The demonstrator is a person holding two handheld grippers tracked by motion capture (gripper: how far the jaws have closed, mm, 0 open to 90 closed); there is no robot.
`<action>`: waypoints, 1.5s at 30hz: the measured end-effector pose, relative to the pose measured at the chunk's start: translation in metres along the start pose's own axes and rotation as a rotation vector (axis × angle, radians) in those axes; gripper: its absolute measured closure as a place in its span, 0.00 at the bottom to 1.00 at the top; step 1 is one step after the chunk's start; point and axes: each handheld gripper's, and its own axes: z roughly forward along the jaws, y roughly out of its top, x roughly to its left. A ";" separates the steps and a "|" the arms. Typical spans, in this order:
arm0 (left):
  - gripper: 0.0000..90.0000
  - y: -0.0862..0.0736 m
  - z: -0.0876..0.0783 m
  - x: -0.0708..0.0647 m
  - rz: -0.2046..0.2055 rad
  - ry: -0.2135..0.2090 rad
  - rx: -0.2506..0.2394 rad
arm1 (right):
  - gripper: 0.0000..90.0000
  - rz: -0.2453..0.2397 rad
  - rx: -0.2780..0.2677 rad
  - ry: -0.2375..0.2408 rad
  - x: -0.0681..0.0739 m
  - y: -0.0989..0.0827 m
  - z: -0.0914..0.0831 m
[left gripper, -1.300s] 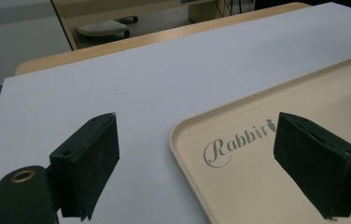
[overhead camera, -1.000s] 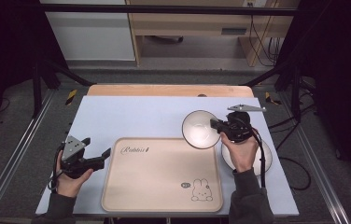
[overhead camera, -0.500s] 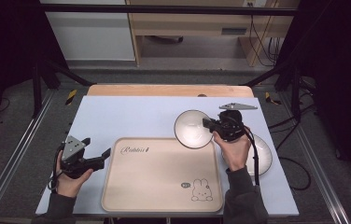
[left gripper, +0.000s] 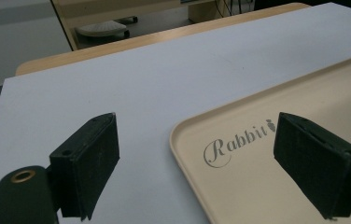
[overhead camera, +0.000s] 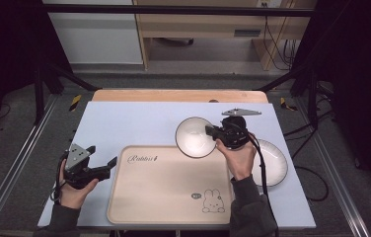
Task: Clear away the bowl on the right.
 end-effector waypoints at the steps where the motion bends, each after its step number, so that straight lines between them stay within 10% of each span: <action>1: 0.15 0.000 0.000 0.000 0.000 0.000 0.000 | 0.91 -0.001 0.003 -0.002 0.001 0.000 0.001; 45: 0.15 0.000 -0.001 0.000 -0.003 -0.002 -0.003 | 0.91 -0.002 0.102 0.028 0.020 -0.019 0.052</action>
